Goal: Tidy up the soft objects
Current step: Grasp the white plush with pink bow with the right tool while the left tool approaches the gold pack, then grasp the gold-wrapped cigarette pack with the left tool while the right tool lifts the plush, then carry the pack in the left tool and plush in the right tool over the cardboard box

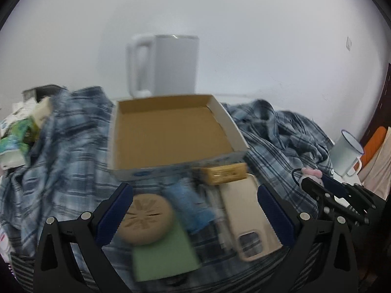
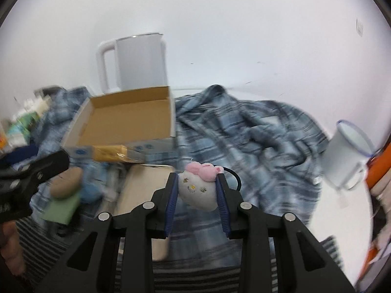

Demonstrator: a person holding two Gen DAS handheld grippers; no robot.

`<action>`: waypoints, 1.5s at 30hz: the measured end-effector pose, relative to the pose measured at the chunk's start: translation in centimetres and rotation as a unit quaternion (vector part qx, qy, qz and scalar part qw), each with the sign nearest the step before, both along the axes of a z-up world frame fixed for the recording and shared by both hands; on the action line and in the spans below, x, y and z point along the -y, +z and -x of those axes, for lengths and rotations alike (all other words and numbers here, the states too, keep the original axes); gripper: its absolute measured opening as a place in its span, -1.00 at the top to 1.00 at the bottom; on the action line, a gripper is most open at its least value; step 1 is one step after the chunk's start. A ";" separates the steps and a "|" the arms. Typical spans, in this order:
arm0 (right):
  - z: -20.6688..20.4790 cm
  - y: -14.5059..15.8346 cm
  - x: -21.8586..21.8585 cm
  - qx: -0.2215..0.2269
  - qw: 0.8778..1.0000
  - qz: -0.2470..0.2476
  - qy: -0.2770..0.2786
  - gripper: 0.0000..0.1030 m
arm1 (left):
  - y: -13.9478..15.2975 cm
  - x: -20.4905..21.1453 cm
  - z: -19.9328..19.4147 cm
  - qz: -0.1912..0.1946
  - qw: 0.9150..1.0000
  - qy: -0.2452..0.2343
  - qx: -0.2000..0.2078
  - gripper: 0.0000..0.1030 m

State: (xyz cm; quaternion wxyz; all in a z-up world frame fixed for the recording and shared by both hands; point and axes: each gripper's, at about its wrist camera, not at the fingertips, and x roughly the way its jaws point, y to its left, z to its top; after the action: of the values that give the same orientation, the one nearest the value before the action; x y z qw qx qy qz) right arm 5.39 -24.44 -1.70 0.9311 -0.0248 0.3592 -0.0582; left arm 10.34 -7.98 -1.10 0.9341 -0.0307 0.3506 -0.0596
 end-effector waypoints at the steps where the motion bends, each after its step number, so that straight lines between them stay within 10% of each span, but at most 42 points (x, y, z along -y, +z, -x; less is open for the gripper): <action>1: 0.0 -0.1 0.3 0.002 1.000 0.006 -0.001 0.43 | -0.3 0.9 -0.7 -0.003 1.000 -0.003 -0.011 -1.00; 15: 1.1 -0.4 3.6 0.018 0.999 -0.014 -0.033 0.43 | -3.5 4.8 -6.4 0.021 0.993 0.022 -0.112 -0.62; 18: 1.2 -0.6 4.1 0.017 0.999 -0.019 -0.039 0.43 | -4.1 4.7 -6.9 0.033 0.991 0.026 -0.123 -0.13; 21: 1.3 -0.6 4.4 0.017 0.999 -0.021 -0.042 0.43 | -4.5 4.7 -7.0 0.042 0.990 0.016 -0.134 -0.08; 34: 2.8 1.2 1.4 0.044 0.999 -0.017 -0.005 0.43 | 1.8 1.9 -0.8 0.012 0.999 0.014 -0.035 -0.07; 45: 0.7 9.3 -3.9 0.155 0.984 0.016 0.083 0.43 | 10.2 -1.4 -0.2 -0.032 0.995 0.032 0.092 -0.08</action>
State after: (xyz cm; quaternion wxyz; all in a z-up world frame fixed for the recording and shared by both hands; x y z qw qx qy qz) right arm 4.69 -20.53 7.57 0.9766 -0.0602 0.2061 0.0100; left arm 10.52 -6.57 9.08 0.9643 -0.0063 0.2638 -0.0206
